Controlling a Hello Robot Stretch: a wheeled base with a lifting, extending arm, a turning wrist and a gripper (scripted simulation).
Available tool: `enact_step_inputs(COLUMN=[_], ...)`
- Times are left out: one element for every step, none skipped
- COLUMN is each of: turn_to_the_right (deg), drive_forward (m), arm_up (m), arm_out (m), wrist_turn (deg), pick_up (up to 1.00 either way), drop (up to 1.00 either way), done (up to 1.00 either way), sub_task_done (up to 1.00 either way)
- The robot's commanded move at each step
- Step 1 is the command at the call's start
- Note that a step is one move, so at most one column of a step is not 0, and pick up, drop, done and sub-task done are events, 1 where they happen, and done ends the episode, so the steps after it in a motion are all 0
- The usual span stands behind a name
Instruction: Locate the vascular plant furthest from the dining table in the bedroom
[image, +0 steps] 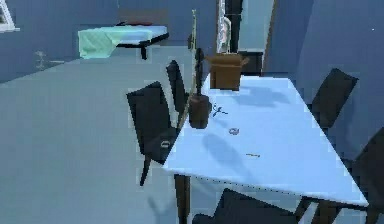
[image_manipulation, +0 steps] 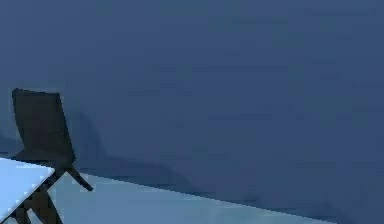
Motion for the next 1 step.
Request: enact_step_inputs(turn_to_the_right=[-30.0], drive_forward=[0.00], arm_up=[0.00], arm_out=[0.00], wrist_turn=[0.0], pick_up=[0.00], drop=[0.00], done=[0.00], sub_task_done=[0.00])
